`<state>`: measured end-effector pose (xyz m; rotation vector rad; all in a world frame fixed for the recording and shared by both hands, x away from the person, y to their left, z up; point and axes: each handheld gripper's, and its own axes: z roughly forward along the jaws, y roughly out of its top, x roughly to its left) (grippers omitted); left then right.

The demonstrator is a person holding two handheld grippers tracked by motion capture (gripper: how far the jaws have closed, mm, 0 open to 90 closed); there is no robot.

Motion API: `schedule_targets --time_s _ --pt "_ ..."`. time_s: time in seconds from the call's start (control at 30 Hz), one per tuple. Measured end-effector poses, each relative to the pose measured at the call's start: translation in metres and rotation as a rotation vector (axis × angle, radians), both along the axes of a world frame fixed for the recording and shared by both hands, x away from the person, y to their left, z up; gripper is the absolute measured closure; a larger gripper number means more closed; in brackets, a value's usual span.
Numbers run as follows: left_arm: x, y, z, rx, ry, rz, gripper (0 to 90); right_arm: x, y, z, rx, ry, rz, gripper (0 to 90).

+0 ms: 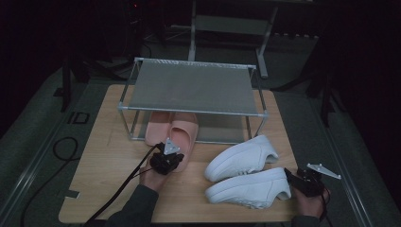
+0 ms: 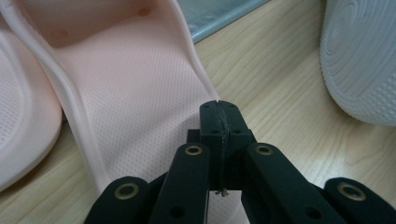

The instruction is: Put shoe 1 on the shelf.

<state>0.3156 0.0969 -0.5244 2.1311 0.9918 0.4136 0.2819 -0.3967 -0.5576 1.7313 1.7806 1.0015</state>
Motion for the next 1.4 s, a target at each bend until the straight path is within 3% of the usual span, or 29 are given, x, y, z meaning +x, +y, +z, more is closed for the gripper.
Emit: schedule_targets --time_s 0.37,0.57,0.7,1.2,1.4 --pt "0.007 -0.004 0.000 -0.014 -0.008 0.008 90.0 0.000 0.000 0.000 0.000 0.000 0.001 35.8" --pt "-0.014 -0.004 0.014 -0.015 -0.018 -0.059 90.0 0.000 0.000 0.000 0.001 0.000 0.001 35.8" --pt "-0.029 -0.005 0.016 -0.011 -0.013 -0.089 90.0 0.000 0.000 0.000 0.000 0.000 0.001 35.9" --pt "-0.046 0.014 -0.009 0.027 0.058 -0.087 90.0 0.000 0.000 0.000 0.000 0.000 0.001 35.9" --pt "-0.047 0.012 -0.020 0.081 0.081 -0.102 90.0 0.000 0.000 0.000 0.000 0.000 0.001 35.9"
